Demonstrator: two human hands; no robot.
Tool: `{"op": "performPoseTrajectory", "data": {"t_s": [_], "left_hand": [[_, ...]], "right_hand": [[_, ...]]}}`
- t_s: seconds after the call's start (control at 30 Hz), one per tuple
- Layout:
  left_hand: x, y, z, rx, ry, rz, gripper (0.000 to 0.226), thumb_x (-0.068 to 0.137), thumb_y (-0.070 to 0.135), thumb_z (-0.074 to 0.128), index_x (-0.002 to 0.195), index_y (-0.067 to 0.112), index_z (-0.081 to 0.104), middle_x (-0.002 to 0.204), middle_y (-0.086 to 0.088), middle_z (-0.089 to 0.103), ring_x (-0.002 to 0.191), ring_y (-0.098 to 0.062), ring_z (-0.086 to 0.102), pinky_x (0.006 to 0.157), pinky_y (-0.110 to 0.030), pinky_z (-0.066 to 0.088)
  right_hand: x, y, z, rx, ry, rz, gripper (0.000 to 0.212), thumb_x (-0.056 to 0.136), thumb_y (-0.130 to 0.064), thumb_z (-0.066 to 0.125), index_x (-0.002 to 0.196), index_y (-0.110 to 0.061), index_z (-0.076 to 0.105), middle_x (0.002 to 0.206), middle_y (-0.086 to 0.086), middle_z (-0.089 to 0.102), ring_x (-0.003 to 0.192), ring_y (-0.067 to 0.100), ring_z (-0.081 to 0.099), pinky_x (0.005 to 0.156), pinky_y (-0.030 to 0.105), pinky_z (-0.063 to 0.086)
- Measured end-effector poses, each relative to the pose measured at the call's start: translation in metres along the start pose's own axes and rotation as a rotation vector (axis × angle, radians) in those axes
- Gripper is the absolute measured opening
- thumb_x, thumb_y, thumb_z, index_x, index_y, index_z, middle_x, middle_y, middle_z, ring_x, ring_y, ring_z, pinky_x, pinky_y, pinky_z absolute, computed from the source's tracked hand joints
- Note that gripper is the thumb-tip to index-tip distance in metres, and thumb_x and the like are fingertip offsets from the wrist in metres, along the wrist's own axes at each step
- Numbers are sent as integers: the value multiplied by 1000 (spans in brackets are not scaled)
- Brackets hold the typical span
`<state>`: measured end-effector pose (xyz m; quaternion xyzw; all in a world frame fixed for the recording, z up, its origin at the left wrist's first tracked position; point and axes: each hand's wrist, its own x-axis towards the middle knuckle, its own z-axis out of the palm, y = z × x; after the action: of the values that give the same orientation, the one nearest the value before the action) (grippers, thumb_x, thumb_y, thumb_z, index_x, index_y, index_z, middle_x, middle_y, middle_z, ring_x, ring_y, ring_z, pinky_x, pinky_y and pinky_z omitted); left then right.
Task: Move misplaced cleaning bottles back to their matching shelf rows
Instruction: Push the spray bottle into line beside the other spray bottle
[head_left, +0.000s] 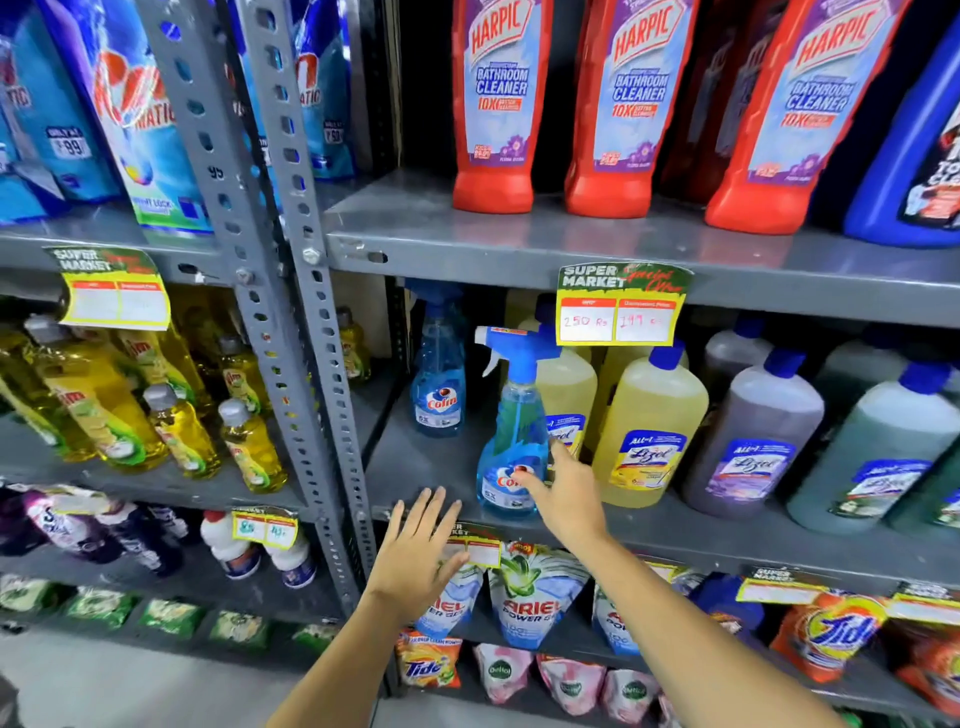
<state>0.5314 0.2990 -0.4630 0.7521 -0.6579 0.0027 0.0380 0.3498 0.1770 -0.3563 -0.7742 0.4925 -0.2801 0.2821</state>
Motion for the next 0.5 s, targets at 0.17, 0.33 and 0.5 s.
{"op": "performPoseTrajectory", "data": {"t_s": [0.17,0.33,0.5], "left_hand": [[0,-1,2,-15,37,25,66,101,60,19,150,17,30,155,-10,31,143,-27,25,111,-47,8],[0,-3,4,19,17,15,67,100,60,15,150,18,30,155,-10,30,143,-27,24,110,-49,12],[0,-3,5,10,33,18,66,101,58,15,151,18,29,155,-9,31,144,-27,24,110,-49,12]], "right_hand": [[-1,-25,25,-44,21,-30,49,88,-40,67,122,-8,51,114,11,70,101,28,67,79,37,55],[8,-44,39,-78,-3,-12,55,91,-35,65,131,-5,43,116,19,68,106,36,65,81,40,52],[25,-57,48,-125,-55,-25,48,90,-33,66,123,-5,45,115,19,68,104,35,66,78,39,52]]}}
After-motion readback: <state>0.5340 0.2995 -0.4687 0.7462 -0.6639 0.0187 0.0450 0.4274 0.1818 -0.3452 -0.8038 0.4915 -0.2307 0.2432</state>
